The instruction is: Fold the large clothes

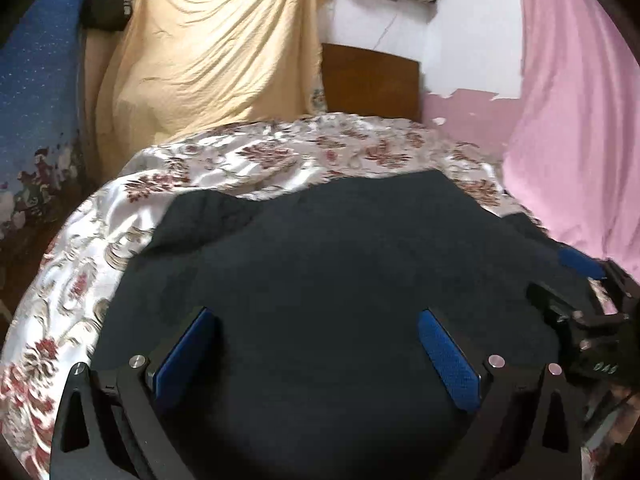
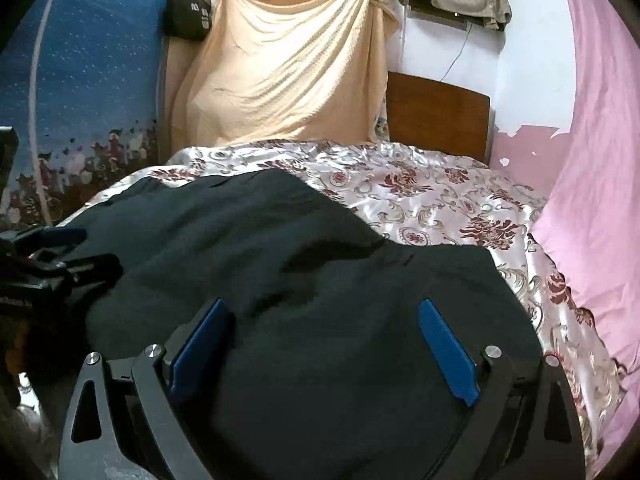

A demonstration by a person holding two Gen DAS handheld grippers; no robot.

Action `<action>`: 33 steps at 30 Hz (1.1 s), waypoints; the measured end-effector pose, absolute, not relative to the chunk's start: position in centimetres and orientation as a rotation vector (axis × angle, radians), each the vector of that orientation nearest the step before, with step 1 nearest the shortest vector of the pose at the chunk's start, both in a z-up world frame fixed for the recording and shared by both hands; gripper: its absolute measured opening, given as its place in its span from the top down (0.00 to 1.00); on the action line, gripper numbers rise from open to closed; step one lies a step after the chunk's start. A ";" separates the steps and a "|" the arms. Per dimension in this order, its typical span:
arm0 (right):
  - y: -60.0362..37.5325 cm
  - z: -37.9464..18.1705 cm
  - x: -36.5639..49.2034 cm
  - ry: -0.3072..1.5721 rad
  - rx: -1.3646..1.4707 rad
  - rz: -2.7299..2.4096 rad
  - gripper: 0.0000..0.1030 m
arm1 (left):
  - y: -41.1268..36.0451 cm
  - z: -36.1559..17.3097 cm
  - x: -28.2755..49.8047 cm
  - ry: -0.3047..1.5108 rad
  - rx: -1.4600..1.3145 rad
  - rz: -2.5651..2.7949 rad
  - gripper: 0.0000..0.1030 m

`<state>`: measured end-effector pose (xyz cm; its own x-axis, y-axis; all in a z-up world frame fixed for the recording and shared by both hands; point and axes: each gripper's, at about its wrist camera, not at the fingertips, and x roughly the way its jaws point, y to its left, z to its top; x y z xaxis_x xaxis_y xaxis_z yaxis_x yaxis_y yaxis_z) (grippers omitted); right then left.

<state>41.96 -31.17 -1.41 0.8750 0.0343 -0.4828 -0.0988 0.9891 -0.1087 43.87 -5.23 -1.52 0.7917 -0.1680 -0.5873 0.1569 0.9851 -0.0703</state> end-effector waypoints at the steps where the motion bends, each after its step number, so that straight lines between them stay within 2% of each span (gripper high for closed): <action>1: -31.5 -1.2 42.6 0.511 -0.132 0.059 0.09 | -5.1 -1.4 44.4 0.639 -0.017 -0.164 0.00; 5: -34.2 -0.7 45.9 0.586 -0.091 0.009 0.09 | -3.4 -1.8 47.3 0.689 -0.070 -0.128 0.00; 12: -38.4 -3.8 49.4 0.685 0.090 0.025 0.07 | -3.1 -3.8 49.4 0.752 -0.077 -0.111 0.00; 17: -38.3 -5.6 50.5 0.718 0.093 0.036 0.02 | -3.4 -4.6 49.9 0.738 -0.067 -0.124 0.00; 33: -39.5 -7.6 51.9 0.740 0.200 0.089 0.01 | -2.6 -6.1 51.0 0.741 -0.161 -0.173 0.00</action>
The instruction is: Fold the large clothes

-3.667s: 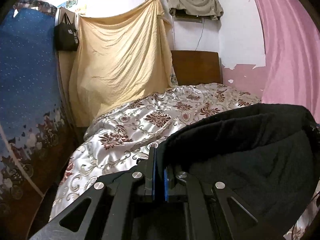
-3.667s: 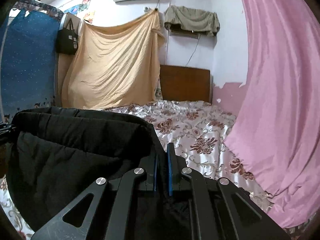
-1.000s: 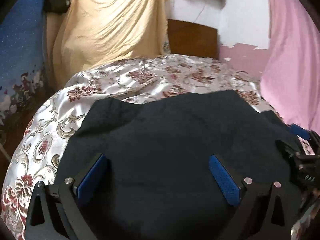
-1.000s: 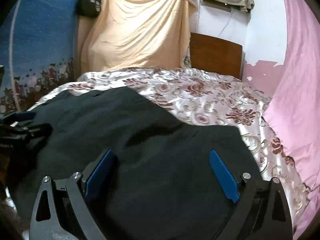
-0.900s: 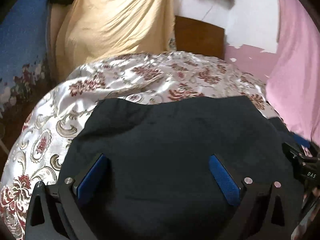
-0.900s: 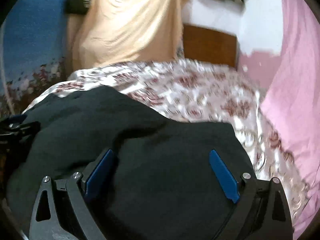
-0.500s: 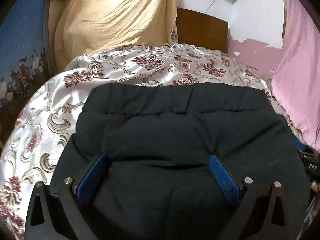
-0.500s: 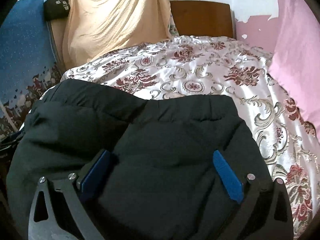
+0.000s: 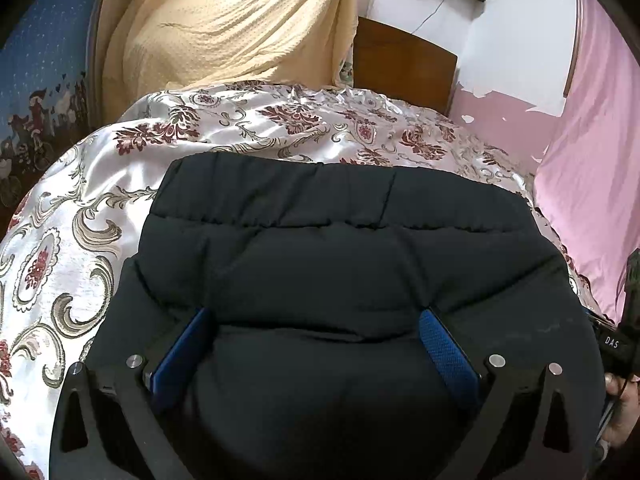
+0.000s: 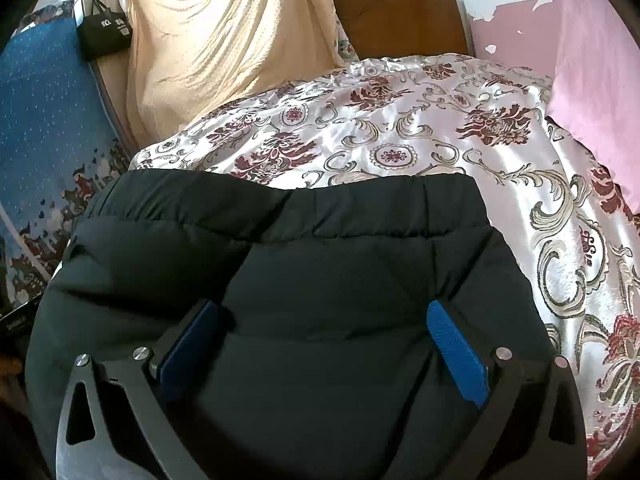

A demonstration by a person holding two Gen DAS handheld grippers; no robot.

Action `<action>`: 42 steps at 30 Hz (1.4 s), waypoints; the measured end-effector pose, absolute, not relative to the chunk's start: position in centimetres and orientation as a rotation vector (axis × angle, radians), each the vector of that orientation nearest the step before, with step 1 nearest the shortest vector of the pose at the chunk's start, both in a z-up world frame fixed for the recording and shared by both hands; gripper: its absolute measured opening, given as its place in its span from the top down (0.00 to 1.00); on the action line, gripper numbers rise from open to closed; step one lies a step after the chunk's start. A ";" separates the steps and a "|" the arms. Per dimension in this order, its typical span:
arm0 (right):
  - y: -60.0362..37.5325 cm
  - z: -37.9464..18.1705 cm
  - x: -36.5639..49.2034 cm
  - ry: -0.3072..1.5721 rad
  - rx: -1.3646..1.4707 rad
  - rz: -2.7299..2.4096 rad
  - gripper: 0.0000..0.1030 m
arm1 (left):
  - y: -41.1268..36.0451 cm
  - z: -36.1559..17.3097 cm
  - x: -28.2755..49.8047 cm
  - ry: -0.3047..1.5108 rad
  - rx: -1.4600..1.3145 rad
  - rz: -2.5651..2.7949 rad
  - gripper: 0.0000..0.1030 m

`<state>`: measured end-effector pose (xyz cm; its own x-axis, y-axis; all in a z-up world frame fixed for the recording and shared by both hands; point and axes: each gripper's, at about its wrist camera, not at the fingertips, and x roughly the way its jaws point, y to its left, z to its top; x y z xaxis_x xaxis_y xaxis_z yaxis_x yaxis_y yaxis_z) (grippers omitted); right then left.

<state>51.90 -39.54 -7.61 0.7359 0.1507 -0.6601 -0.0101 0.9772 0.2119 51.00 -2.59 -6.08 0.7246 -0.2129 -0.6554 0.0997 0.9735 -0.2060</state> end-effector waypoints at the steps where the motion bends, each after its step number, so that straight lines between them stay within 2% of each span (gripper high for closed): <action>1: -39.5 -7.7 52.0 0.739 0.201 0.090 0.01 | -2.5 -6.1 51.1 0.740 -0.162 -0.174 0.00; 42: -40.0 -7.8 50.8 0.706 0.228 0.091 0.01 | -2.0 -6.3 50.8 0.738 -0.209 -0.213 0.00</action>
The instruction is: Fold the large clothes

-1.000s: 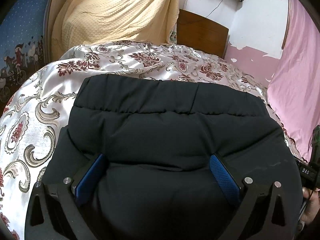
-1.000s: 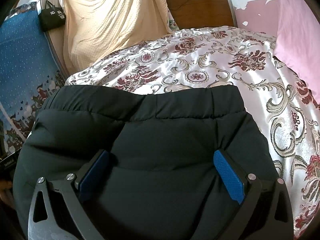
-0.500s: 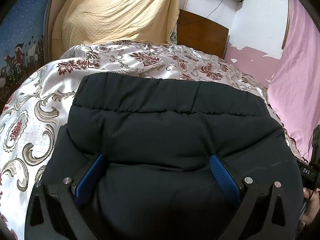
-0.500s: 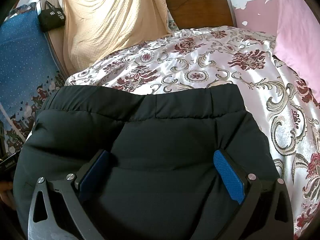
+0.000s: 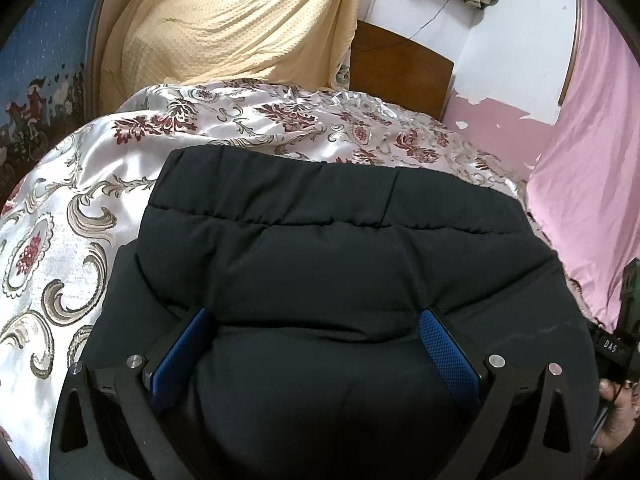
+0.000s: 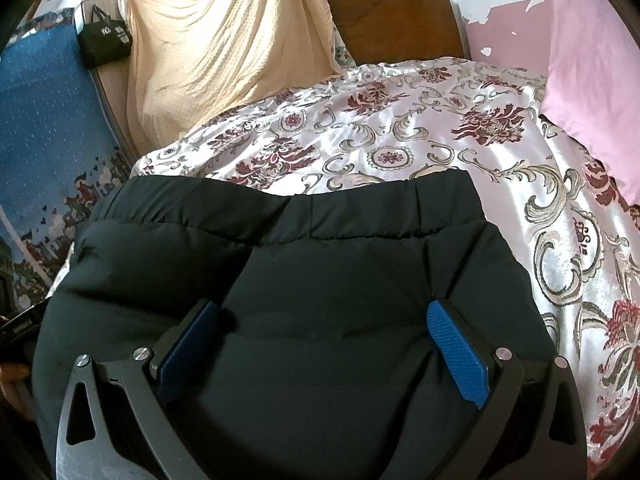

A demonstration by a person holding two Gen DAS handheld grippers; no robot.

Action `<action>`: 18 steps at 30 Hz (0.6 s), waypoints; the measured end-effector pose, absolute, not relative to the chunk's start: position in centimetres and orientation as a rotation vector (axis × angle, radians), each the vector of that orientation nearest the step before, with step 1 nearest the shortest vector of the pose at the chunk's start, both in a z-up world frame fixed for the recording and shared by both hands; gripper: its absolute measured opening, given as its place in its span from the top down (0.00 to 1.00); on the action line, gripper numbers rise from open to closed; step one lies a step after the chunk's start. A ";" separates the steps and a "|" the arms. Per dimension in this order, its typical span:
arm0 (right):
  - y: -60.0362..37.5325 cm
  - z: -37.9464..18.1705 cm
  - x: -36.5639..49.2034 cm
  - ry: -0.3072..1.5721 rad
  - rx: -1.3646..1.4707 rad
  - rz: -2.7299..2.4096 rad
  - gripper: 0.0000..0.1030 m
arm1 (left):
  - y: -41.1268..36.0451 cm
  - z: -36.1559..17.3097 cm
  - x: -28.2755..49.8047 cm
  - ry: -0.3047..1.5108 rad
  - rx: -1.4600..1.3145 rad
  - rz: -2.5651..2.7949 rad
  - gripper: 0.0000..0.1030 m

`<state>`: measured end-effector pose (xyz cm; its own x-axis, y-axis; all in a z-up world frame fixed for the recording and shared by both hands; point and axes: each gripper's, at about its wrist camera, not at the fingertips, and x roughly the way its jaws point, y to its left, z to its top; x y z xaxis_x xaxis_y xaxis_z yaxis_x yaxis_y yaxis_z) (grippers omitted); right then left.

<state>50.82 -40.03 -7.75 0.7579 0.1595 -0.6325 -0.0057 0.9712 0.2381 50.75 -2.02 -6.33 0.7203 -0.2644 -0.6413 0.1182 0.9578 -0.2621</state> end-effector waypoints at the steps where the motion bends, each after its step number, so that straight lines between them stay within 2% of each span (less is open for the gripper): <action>1: -40.1 -7.7 50.7 0.704 0.235 0.094 0.01 | -1.8 -6.2 50.6 0.740 -0.217 -0.220 0.00; 11: -41.2 -6.9 46.6 0.677 0.249 0.087 0.01 | 1.5 -4.5 47.0 0.760 -0.196 -0.287 0.00; 18: -43.8 -6.2 44.0 0.728 0.189 0.117 0.01 | 6.2 -4.9 46.7 0.857 -0.207 -0.203 0.00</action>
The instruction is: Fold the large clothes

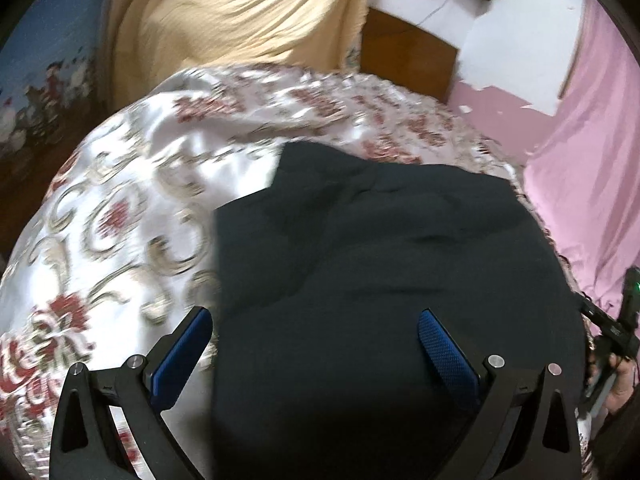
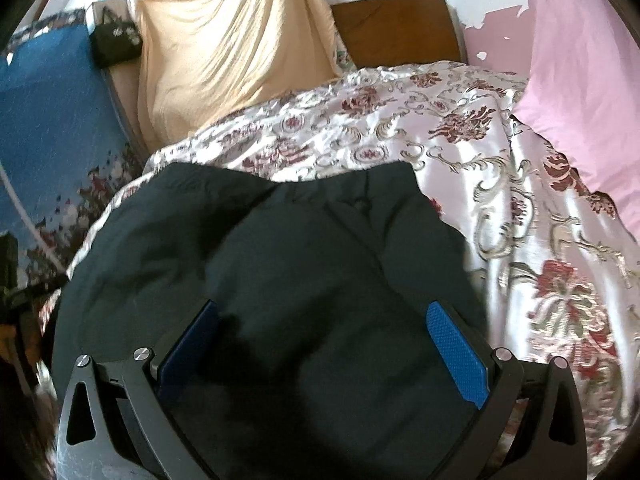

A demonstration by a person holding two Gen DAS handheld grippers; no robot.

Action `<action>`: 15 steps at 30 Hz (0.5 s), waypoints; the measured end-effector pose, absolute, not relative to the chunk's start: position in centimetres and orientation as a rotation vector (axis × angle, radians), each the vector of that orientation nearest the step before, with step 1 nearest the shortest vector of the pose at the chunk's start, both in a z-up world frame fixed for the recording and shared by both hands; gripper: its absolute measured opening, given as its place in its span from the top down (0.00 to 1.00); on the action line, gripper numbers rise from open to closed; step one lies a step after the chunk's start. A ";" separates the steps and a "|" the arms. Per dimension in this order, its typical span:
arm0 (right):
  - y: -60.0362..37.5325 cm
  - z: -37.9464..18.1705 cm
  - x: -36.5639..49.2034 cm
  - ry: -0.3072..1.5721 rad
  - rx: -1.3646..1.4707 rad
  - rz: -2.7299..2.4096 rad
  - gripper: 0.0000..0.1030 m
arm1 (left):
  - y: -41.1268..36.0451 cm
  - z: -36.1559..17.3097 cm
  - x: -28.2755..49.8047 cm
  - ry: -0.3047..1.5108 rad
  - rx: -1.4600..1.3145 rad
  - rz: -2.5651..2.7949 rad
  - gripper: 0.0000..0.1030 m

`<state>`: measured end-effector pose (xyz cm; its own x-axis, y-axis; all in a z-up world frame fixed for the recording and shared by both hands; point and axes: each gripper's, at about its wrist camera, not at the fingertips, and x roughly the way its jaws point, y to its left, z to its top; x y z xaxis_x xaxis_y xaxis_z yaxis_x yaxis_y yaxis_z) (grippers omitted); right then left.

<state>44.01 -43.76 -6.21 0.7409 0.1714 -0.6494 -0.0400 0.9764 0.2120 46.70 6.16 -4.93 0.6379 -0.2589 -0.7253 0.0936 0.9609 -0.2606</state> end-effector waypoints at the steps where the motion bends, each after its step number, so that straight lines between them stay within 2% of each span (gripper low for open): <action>1: -44.1 -6.2 43.9 0.741 0.178 0.123 0.01 | 6.9 -5.3 46.8 0.881 -0.221 -0.196 0.00; 8: -47.4 -7.2 44.5 0.877 0.111 0.177 0.01 | 10.0 -8.7 48.7 1.037 -0.398 -0.301 0.00; 15: -50.4 -9.4 47.1 0.941 0.226 0.319 0.01 | 8.6 -9.9 49.9 1.030 -0.339 -0.434 0.00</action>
